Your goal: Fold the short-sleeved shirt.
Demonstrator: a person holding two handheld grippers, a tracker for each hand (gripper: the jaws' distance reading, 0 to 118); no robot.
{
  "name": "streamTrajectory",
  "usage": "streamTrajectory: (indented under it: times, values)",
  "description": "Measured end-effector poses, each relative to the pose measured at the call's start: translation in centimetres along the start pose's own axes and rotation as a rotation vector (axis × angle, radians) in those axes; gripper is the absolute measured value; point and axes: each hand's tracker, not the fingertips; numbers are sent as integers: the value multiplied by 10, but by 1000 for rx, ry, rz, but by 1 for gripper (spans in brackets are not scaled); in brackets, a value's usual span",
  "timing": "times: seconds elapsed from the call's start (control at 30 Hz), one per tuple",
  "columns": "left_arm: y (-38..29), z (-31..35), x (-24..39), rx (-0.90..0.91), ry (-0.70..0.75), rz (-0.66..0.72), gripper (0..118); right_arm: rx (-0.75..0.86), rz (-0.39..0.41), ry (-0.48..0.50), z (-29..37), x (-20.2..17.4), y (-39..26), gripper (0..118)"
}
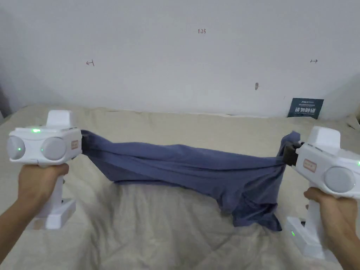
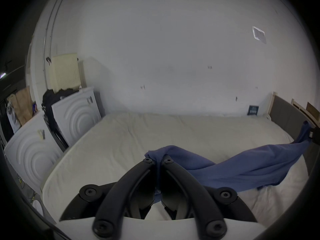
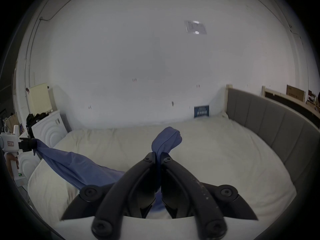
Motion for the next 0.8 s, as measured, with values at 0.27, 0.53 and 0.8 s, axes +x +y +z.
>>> streamTrajectory:
  times: [0.27,0.53,0.8]
  values:
    - [-147,50,-9,-184,-29,-13,5,-163,-55,-27,46,19,-119,6]
    - [-269,104,-25,-334,-23,64,5,-292,-121,-82,120,37,-229,6]
    - [-336,133,-43,-458,22,101,5,-471,-212,-154,149,60,-302,6]
